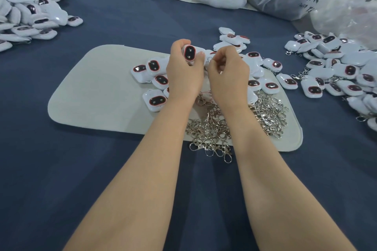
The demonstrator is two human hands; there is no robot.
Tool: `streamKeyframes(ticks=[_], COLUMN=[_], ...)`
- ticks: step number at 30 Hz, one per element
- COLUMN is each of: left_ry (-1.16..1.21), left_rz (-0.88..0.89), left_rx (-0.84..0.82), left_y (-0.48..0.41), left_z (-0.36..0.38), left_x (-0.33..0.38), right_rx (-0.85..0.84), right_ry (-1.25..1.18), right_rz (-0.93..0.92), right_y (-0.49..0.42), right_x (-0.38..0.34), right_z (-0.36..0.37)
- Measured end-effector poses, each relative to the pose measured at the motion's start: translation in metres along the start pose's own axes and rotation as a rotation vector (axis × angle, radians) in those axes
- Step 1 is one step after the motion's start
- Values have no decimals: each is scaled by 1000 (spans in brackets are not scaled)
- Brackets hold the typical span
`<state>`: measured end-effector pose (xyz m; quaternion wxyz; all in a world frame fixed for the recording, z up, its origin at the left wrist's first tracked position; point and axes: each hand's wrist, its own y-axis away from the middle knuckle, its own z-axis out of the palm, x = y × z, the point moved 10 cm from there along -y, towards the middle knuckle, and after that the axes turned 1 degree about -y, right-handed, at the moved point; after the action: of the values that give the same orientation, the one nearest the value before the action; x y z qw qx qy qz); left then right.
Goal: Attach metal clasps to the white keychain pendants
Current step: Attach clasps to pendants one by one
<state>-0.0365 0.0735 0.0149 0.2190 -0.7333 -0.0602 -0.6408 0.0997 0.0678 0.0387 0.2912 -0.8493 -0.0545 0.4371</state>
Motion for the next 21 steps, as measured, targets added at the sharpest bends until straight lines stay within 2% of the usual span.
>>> streamKeyframes(ticks=[7,14,16,21], left_ry=[-72,-35,29,359], left_rz=[62,83,32,-272], left_rx=[0,-23,-15,-13], left_y=[1,2,1,-1], left_z=[0,4,4,8], left_x=[5,4,1,-24], right_rx=[-44,-94,-68,-46], right_ry=[57,82,18,-191], right_rz=[-18,-12,-7,58], right_y=[1,2,2,3], right_x=[-2,0,-1,0], right_z=[4,10,7,4])
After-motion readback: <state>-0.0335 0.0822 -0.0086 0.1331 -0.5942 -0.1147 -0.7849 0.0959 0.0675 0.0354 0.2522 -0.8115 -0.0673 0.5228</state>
